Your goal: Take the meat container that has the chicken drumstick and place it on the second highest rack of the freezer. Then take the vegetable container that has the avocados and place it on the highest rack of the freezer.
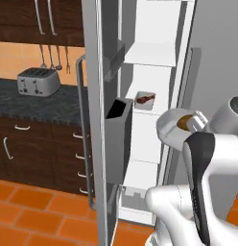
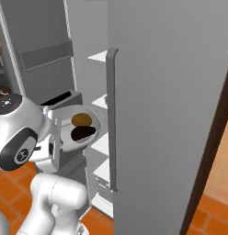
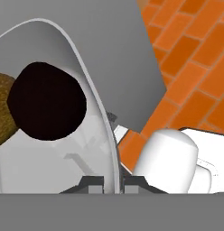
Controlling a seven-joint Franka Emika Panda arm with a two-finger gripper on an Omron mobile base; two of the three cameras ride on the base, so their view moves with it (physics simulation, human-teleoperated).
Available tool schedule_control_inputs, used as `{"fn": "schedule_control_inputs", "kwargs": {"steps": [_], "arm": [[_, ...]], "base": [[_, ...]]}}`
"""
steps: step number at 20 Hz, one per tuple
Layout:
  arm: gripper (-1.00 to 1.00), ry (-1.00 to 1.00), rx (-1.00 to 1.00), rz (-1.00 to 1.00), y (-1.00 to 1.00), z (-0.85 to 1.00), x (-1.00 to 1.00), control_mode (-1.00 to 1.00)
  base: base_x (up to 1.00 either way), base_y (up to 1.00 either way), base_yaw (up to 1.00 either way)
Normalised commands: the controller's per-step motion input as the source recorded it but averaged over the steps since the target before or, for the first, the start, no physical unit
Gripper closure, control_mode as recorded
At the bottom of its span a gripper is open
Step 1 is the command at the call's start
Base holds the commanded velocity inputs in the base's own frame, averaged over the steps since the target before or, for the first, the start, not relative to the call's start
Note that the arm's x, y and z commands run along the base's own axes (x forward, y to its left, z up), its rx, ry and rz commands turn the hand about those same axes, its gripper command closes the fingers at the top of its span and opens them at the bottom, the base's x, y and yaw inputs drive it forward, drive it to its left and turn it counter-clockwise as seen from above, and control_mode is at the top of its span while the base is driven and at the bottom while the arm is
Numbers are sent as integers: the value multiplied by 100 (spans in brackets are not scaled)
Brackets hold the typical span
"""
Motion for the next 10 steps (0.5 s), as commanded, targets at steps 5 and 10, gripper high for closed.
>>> {"fn": "schedule_control_inputs", "kwargs": {"steps": [5, 10], "arm": [[100, 0, 0, 0, 0, 0, 0, 100], [100, 0, 0, 0, 0, 0, 0, 100]], "base": [[56, 6, 7], [57, 16, 1]]}}
